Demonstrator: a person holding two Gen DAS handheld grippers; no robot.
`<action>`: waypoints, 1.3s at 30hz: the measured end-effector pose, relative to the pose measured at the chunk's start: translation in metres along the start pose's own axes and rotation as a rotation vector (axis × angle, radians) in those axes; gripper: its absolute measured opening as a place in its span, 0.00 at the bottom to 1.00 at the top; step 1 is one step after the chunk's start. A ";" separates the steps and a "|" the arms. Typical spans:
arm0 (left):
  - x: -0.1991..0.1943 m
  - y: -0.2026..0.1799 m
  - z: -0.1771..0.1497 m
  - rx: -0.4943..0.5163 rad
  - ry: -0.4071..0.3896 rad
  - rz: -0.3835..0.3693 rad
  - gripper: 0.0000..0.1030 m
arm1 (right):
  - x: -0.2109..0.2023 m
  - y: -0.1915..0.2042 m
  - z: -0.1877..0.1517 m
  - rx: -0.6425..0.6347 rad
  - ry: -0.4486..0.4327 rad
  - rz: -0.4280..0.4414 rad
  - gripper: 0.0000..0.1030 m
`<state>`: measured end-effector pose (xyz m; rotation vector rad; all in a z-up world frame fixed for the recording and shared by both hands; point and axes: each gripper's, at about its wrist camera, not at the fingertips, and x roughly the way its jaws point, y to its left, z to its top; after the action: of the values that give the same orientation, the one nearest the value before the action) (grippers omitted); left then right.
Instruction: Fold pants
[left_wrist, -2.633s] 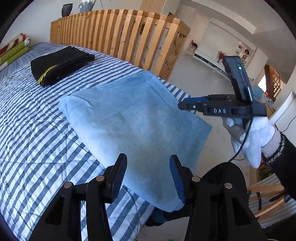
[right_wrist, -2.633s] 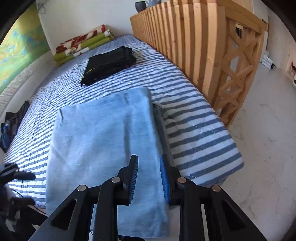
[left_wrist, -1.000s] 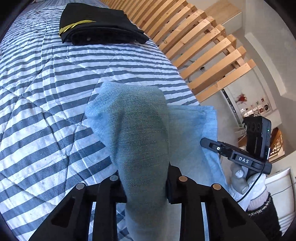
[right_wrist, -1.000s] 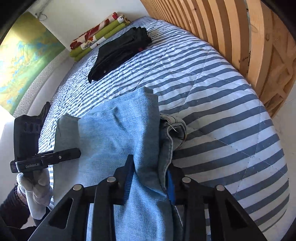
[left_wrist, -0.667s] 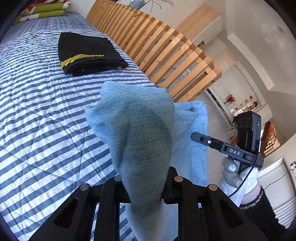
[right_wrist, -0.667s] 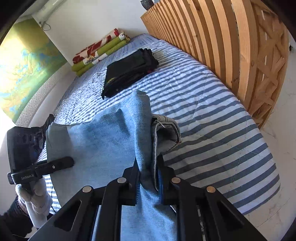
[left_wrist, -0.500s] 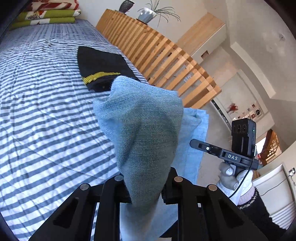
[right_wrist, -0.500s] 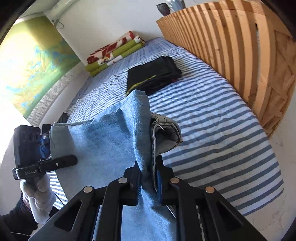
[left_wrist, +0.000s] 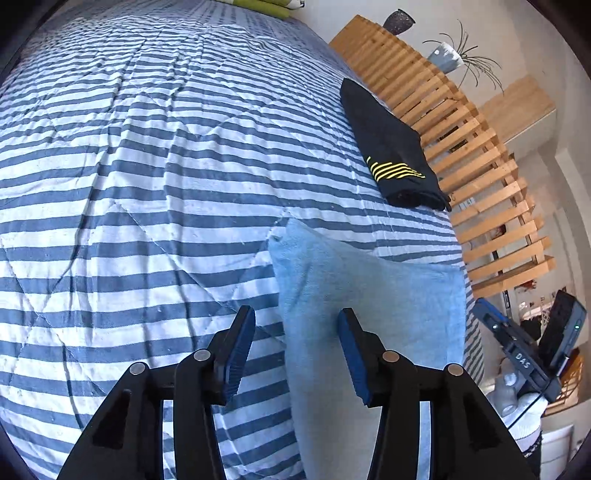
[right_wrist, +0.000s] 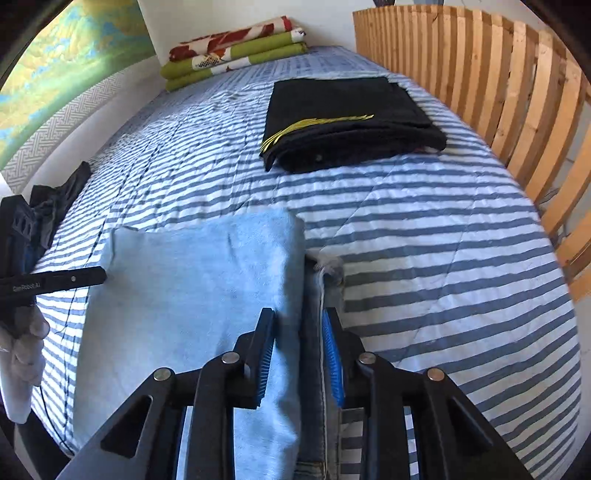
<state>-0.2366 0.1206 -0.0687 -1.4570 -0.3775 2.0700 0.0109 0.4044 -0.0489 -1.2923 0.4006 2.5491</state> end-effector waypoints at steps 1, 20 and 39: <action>-0.003 0.003 0.001 -0.001 -0.018 -0.004 0.49 | -0.008 0.006 0.005 -0.026 -0.043 0.004 0.24; -0.032 -0.046 -0.076 0.192 0.065 -0.064 0.49 | -0.025 0.036 -0.027 -0.201 0.074 0.227 0.09; -0.034 -0.047 -0.058 0.078 0.071 -0.018 0.80 | -0.007 -0.048 -0.025 0.081 0.118 0.225 0.68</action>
<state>-0.1614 0.1321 -0.0387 -1.4709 -0.2776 1.9908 0.0499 0.4393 -0.0629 -1.4450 0.7035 2.6109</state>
